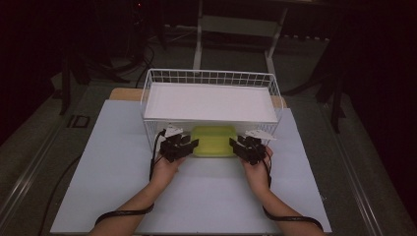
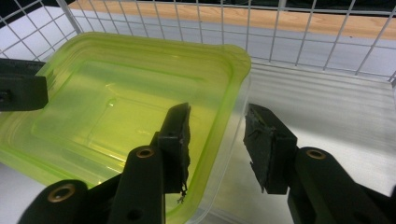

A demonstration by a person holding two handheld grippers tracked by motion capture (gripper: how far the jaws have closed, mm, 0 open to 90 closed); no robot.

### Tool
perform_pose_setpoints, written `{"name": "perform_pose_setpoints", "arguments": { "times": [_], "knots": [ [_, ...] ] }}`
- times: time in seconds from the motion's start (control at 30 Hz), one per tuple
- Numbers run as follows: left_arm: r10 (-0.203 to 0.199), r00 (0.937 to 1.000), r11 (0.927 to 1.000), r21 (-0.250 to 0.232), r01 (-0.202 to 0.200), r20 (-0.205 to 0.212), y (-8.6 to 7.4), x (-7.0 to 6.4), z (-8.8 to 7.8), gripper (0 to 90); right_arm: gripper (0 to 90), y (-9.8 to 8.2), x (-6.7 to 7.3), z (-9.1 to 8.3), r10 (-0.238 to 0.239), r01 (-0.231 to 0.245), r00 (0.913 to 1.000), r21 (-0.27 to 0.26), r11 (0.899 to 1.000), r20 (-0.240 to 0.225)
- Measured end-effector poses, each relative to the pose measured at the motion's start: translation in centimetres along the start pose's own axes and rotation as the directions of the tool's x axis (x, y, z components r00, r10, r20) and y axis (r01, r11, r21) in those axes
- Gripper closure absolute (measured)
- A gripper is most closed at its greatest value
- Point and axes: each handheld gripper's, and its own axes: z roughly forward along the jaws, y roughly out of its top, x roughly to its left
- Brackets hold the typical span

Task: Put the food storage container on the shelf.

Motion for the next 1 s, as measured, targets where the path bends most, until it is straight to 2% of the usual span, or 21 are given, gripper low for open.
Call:
{"name": "perform_pose_setpoints", "arguments": {
  "times": [0.03,0.07,0.13,0.3,0.33,0.4,0.53,0.6,0.7,0.73,0.8,0.87,0.9,0.93,0.97,1.0],
  "knots": [
    [0.000,1.0000,1.0000,0.000,0.000,0.000,0.0,0.0,0.0,57.5,59.0,0.0,0.0,0.0,0.000,0.000,1.0000,0.000,1.000,0.000],
    [0.008,0.9997,1.0000,-0.004,-0.009,-0.024,0.0,0.0,0.1,50.6,55.9,0.0,-0.1,0.1,-0.008,0.008,0.9999,0.005,1.000,0.007],
    [0.052,0.9977,0.9986,-0.011,-0.052,-0.044,0.0,-0.1,0.2,50.6,54.9,-0.1,-0.1,0.2,-0.003,0.003,0.9999,0.008,1.000,0.010],
    [0.035,0.9979,0.9992,-0.020,-0.036,-0.055,0.4,-0.4,0.1,49.4,51.5,-0.1,-0.2,0.2,0.003,-0.003,0.9999,0.007,1.000,0.017],
    [0.053,0.9974,0.9982,-0.025,-0.054,-0.049,0.5,-0.3,0.0,49.3,49.0,0.0,0.0,0.0,-0.005,0.004,0.9999,0.010,1.000,0.010],
    [0.044,0.9981,0.9983,-0.037,-0.046,-0.043,0.7,-0.4,-0.4,49.3,48.8,0.1,0.2,-0.3,-0.018,0.018,0.9998,0.008,1.000,0.003],
    [0.034,0.9989,0.9985,-0.042,-0.035,-0.031,0.8,-0.9,-1.3,49.2,48.8,0.2,0.5,-0.8,-0.015,0.015,0.9998,0.002,1.000,-0.012],
    [0.033,0.9993,0.9987,-0.038,-0.034,-0.016,0.8,-1.0,-1.8,48.7,49.5,0.4,0.9,-1.6,-0.016,0.016,0.9993,-0.003,1.000,-0.033],
    [0.063,0.9979,0.9966,-0.054,-0.062,0.014,0.7,-1.5,-3.0,47.1,50.3,0.4,1.2,-2.3,-0.021,0.021,0.9987,0.004,1.000,-0.047],
    [0.064,0.9974,0.9964,-0.058,-0.062,0.034,0.7,-1.6,-3.4,46.2,51.8,0.4,1.5,-2.8,-0.015,0.015,0.9978,0.004,1.000,-0.064],
    [0.044,0.9966,0.9970,-0.067,-0.040,0.070,0.7,-1.8,-4.4,45.7,52.9,0.4,1.6,-3.1,-0.015,0.016,0.9975,0.004,1.000,-0.069],
    [0.033,0.9948,0.9972,-0.070,-0.026,0.096,0.7,-2.0,-5.1,40.7,56.3,0.4,2.0,-3.6,-0.023,0.024,0.9959,0.011,1.000,-0.087],
    [0.033,0.9948,0.9972,-0.070,-0.026,0.096,0.7,-2.0,-5.1,39.0,56.3,0.4,2.0,-3.6,-0.023,0.024,0.9959,0.011,1.000,-0.087],
    [0.051,0.9920,0.9962,-0.077,-0.042,0.116,0.6,-2.2,-5.9,32.3,61.3,0.2,2.7,-4.0,-0.038,0.041,0.9926,0.022,0.999,-0.115],
    [0.070,0.9857,0.9958,-0.069,-0.060,0.153,0.5,-2.5,-6.4,25.5,64.1,0.1,2.9,-4.1,-0.041,0.044,0.9924,0.024,0.999,-0.116],
    [0.079,0.9850,0.9958,-0.056,-0.072,0.153,0.4,-2.7,-6.6,21.3,66.5,0.0,3.1,-4.2,-0.046,0.050,0.9916,0.029,0.998,-0.121]
  ]
}}
